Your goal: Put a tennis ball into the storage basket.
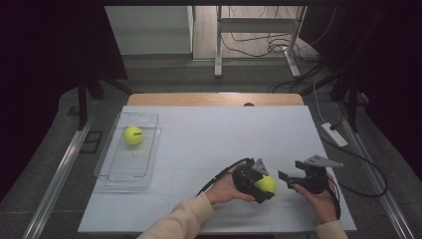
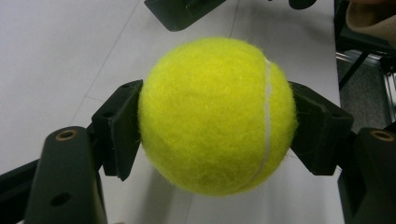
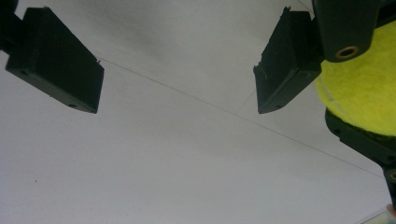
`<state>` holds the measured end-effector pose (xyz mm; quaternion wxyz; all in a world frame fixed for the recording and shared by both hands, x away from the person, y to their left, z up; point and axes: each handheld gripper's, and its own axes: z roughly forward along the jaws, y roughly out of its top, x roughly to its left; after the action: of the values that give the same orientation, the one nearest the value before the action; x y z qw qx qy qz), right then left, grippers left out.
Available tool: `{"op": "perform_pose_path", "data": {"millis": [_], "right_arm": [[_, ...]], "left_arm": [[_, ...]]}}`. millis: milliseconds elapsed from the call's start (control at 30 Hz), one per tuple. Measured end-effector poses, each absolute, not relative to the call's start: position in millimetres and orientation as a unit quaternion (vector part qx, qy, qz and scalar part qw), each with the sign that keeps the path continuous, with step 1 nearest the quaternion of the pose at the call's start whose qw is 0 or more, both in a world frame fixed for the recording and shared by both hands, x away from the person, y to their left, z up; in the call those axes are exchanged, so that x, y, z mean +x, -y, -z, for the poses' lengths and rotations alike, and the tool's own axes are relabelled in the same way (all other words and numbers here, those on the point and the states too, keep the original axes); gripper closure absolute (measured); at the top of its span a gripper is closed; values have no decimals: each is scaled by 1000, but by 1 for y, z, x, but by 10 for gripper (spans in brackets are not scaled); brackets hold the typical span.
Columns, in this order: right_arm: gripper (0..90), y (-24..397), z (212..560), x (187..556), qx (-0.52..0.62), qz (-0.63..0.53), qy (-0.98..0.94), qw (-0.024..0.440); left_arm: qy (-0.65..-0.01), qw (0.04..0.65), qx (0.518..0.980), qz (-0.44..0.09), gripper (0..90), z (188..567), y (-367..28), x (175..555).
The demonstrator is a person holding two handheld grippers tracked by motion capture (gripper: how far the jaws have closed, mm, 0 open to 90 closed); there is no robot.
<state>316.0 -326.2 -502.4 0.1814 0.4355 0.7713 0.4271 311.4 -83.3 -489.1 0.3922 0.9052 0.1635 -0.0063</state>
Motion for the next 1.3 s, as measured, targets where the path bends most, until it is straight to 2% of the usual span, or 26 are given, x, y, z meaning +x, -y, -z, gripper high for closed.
{"op": "perform_pose_path", "data": {"millis": [1300], "right_arm": [[159,325,503,315,436,-424,-772,183]], "left_arm": [[-199,428,881,-22,275,472,30,309]]}}
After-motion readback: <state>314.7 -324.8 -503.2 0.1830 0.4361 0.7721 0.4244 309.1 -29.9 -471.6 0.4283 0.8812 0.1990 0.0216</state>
